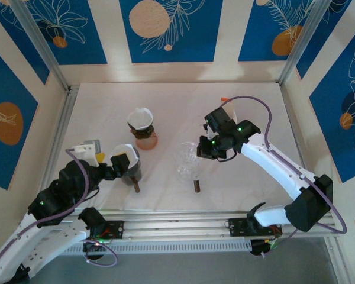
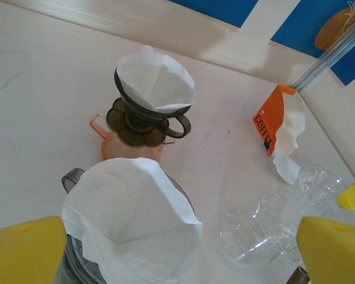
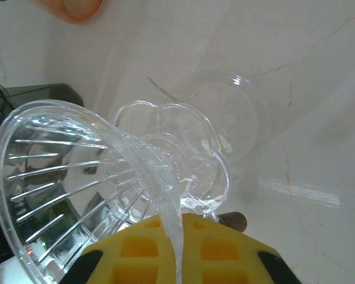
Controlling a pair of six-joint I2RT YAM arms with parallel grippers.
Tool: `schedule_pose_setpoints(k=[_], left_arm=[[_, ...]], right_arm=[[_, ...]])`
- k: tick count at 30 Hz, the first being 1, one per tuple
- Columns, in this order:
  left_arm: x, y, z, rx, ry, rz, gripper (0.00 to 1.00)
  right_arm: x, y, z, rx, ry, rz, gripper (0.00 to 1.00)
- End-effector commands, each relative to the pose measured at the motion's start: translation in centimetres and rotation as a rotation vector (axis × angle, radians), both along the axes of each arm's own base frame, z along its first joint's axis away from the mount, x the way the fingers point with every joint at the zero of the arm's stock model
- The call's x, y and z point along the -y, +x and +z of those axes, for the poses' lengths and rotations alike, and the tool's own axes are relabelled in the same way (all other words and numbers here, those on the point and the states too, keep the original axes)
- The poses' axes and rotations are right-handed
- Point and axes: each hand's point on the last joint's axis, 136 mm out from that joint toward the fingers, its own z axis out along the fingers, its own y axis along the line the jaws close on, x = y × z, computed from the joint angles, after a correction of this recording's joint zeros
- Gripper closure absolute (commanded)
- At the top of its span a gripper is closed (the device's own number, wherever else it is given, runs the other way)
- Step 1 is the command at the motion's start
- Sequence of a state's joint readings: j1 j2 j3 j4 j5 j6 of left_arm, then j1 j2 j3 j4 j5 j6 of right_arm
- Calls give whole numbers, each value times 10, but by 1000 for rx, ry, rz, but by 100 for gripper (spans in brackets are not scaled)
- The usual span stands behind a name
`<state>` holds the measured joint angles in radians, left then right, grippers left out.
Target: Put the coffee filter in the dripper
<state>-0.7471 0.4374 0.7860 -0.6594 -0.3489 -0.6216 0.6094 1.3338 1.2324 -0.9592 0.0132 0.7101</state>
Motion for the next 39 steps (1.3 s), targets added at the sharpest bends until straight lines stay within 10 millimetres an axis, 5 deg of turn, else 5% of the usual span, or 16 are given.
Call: schedule_pose_setpoints(k=[1,6,10,14,20,29,39], left_arm=[[-6,1,-2,5,16,22,0],[-5,1,-2,6,10,19,0],[-5,1,-1,7,11,19,0],[-7,0,1,12,11,24,0],[-6,1,-1,10,8,25,0],[-6,-1,-9,-16,11,26,0],[-7,0,-9,-11,19,32,0]], right_arm=[[3,-2,3,7,-20,4,83],[7,-3,11,32,-21,-3,52],[18,1,31,102,-25,-33,44],[52,10,39,161,-56,-131,43],[98,42,3,193,-173,-249,43],[148,99,-63,183,-682,-196,43],[158,116,-113,121,-835,-124,47]])
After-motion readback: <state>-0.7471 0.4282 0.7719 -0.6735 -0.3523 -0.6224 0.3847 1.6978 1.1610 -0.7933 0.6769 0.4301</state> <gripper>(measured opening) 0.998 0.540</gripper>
